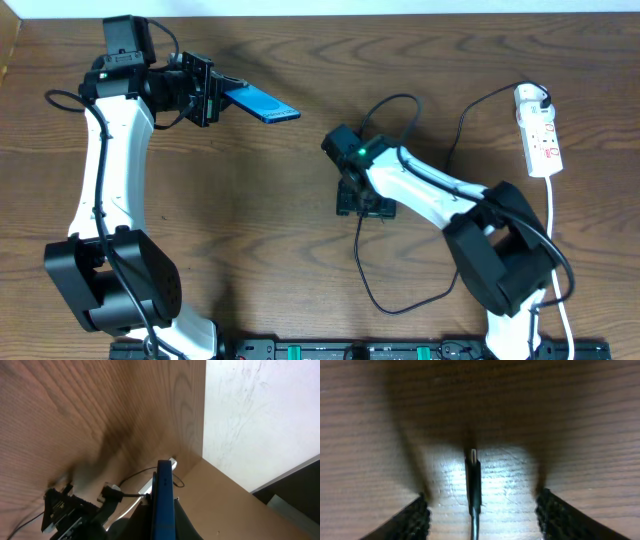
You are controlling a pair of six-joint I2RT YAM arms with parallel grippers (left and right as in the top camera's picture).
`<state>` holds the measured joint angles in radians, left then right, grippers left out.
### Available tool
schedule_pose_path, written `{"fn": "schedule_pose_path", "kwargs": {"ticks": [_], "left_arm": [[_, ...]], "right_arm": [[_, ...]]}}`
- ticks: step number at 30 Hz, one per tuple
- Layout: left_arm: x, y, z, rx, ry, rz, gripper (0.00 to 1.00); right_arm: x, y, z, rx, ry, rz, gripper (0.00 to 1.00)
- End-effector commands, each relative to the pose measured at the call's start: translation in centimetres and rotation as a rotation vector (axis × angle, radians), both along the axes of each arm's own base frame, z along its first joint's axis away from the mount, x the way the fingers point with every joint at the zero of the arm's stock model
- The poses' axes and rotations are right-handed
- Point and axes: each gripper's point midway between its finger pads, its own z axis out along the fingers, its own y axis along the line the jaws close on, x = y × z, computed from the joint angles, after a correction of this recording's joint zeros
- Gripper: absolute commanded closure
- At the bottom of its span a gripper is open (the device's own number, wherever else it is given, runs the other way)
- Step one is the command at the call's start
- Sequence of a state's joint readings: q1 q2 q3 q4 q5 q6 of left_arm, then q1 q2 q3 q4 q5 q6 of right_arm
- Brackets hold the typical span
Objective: Plug charger to phone and switch on socket
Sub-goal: 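Lower the right gripper to the black cable's plug end and grasp it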
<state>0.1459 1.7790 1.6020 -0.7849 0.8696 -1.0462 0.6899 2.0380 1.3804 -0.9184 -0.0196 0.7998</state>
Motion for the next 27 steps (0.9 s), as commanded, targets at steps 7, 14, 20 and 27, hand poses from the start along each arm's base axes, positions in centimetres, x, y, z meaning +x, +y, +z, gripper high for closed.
{"fn": "schedule_pose_path", "kwargs": {"ticks": [7, 14, 20, 27], "left_arm": [[0.0, 0.0, 0.4, -0.004, -0.014, -0.007, 0.93], [0.1, 0.1, 0.3, 0.003, -0.013, -0.003, 0.93], [0.2, 0.1, 0.4, 0.004, -0.021, -0.003, 0.92], [0.3, 0.1, 0.5, 0.005, -0.029, -0.004, 0.92]], "right_arm": [[0.6, 0.6, -0.1, -0.007, 0.0, 0.016, 0.7], [1.2, -0.1, -0.1, -0.002, -0.001, -0.01, 0.87], [1.9, -0.7, -0.1, 0.012, 0.001, -0.039, 0.93], [3.2, -1.9, 0.0, 0.05, 0.016, -0.068, 0.99]]}}
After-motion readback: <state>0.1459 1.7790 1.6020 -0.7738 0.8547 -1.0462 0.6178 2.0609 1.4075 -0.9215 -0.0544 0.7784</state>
